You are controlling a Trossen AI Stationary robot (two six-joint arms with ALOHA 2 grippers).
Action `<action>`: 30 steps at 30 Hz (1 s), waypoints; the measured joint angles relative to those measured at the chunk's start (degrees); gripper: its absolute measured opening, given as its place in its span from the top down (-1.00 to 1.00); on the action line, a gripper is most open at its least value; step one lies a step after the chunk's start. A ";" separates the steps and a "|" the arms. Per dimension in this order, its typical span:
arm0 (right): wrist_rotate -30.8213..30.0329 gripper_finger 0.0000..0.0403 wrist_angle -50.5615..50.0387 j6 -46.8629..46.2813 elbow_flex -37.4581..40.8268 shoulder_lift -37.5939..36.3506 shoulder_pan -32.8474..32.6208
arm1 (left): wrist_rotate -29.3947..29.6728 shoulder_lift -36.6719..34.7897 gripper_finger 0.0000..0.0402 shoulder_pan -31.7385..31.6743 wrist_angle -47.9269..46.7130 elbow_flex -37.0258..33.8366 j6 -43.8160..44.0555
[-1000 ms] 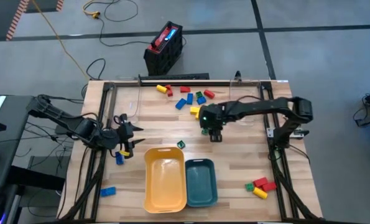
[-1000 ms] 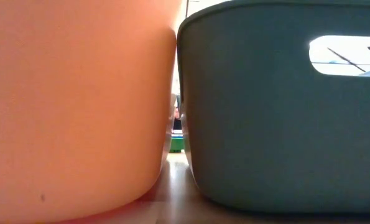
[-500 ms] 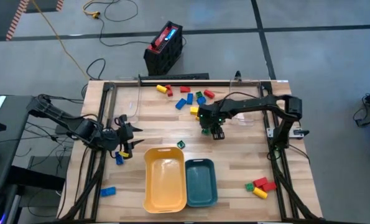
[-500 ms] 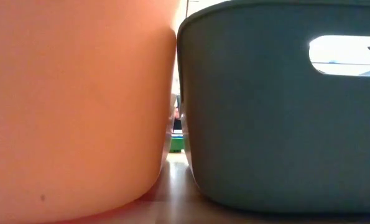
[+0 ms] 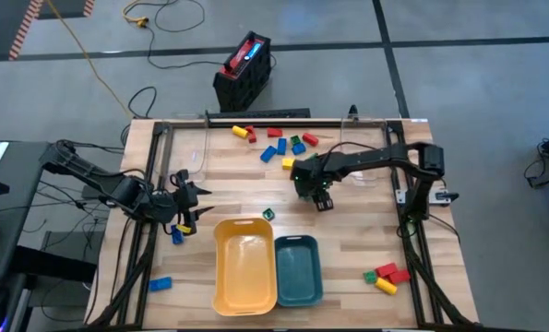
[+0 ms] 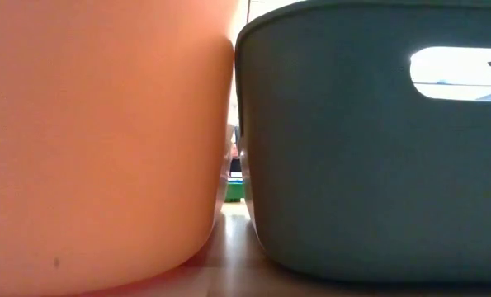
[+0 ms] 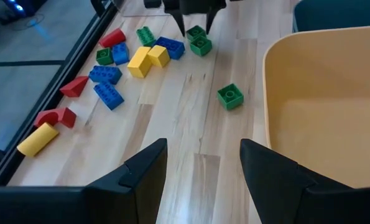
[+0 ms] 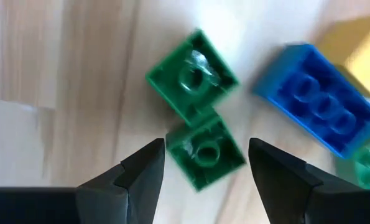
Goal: Sort blocks
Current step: Put the green game piece into the right transparent bin
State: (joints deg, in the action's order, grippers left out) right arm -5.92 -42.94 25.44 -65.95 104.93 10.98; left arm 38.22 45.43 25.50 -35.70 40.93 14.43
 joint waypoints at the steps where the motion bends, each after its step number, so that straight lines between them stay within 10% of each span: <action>1: 0.00 -0.25 0.25 0.16 0.00 0.76 -0.15 | 0.00 0.00 0.01 0.00 0.00 0.00 -0.15; 13: -0.02 -0.22 -0.54 0.42 -0.87 2.71 -0.09 | -0.38 0.00 0.01 0.02 -0.95 0.00 0.22; 22: -0.32 0.46 -1.11 1.51 -0.82 2.20 0.02 | -0.39 0.00 0.01 0.02 -1.03 0.00 0.67; 30: -0.28 0.46 -10.97 -1.84 -8.14 2.31 -0.11 | -0.37 0.00 0.01 0.02 -1.04 0.00 0.79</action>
State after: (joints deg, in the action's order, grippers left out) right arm -6.20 -53.91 23.60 -74.10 107.24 10.87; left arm 37.85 45.43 25.52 -36.74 40.93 15.22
